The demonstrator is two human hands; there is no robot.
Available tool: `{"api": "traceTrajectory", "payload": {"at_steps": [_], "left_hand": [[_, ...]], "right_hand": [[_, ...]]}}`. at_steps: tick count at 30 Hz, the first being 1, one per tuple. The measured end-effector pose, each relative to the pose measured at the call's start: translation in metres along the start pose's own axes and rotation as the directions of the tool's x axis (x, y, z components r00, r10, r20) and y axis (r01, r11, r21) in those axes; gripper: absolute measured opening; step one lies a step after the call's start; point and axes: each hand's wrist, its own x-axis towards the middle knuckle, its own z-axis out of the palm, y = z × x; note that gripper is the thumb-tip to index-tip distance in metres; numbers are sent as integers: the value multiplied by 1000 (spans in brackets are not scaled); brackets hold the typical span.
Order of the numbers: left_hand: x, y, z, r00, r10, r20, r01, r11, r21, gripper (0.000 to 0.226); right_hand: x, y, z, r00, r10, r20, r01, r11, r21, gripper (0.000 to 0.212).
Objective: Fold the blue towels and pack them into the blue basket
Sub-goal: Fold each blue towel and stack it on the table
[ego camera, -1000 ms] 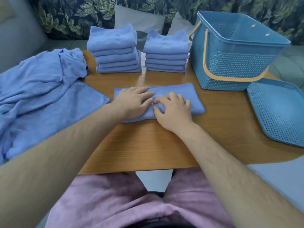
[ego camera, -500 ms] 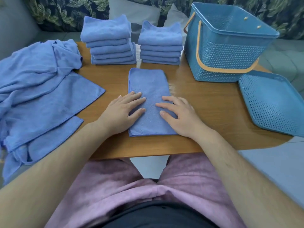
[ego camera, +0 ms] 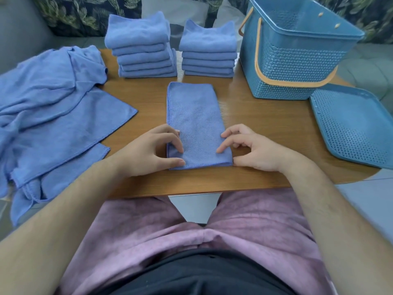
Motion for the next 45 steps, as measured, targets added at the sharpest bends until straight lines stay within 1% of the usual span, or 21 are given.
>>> {"api": "traceTrajectory", "payload": {"at_steps": [2, 5, 8, 12, 15, 18, 20, 21, 22, 24, 26, 28, 31, 33, 35, 37, 38, 40, 42, 43, 45], "left_hand": [[-1, 0, 0, 1000, 8, 17, -8, 1000, 14, 27], [-2, 1, -1, 999, 5, 34, -7, 998, 56, 37], [-4, 1, -1, 998, 38, 52, -45, 989, 139, 51], [-2, 3, -1, 996, 71, 46, -79, 979, 190, 63], [-2, 3, -3, 997, 75, -6, -72, 982, 174, 56], [-2, 3, -2, 991, 79, -112, -59, 984, 167, 29], [-2, 8, -1, 982, 65, -180, -47, 994, 99, 11], [-3, 11, -1, 980, 23, -198, -22, 1000, 4, 10], [-4, 15, -1, 980, -32, -195, 3, 989, -150, 12], [-5, 20, -1, 982, -100, -159, 21, 899, -437, 13], [-4, 21, -1, 981, -119, -153, 17, 839, -544, 16], [-2, 24, 0, 971, -165, -171, 29, 794, -607, 18], [3, 26, 5, 932, -262, -250, 57, 787, -615, 25], [9, 27, 6, 891, -325, -317, 90, 811, -578, 22], [15, 25, 6, 853, -369, -370, 124, 831, -543, 20], [19, 23, 7, 832, -391, -394, 149, 841, -520, 23], [19, 23, 7, 835, -385, -392, 162, 854, -495, 25], [17, 24, 6, 877, -348, -331, 166, 867, -471, 27], [13, 23, 7, 926, -306, -222, 149, 835, -530, 27], [11, 22, 8, 939, -290, -185, 145, 821, -553, 38], [9, 16, 10, 941, -277, -196, 133, 832, -538, 65]], "right_hand": [[1, 2, 2, 1000, -19, 0, 19, 1000, -23, 42], [6, 6, 10, 991, -79, -105, 77, 997, -29, 27], [10, 7, 16, 974, -86, -211, 96, 995, 35, 14], [9, 0, 15, 964, -32, -264, 71, 988, 139, 14], [10, 0, 13, 959, 37, -280, 17, 982, 187, 14], [10, -7, 12, 958, 72, -276, -2, 969, 247, 15], [8, -10, 9, 972, 63, -228, 10, 952, 305, 14], [5, -13, 6, 981, 50, -188, 16, 944, 330, 14], [2, -17, 3, 989, 38, -142, 16, 933, 359, 13], [-3, -21, -3, 998, 11, -60, 14, 916, 400, 15], [-6, -25, -7, 999, 13, -43, 6, 911, 412, 17], [-5, -29, -7, 996, 32, -83, 7, 903, 430, 17], [-1, -26, -3, 988, 97, -119, -40, 910, 413, 38], [1, -24, 1, 981, 145, -130, -81, 911, 405, 44], [7, -22, 5, 968, 158, -193, -84, 935, 344, 30], [14, -24, 14, 939, 189, -289, -74, 927, 367, 13], [18, -23, 19, 920, 214, -329, -78, 922, 380, 10], [26, -19, 28, 887, 239, -395, -89, 928, 361, 8], [31, -14, 32, 863, 253, -438, -97, 932, 349, 7], [33, -13, 33, 850, 265, -456, -100, 930, 353, 7], [35, -11, 31, 834, 275, -479, -92, 925, 369, 5]]}}
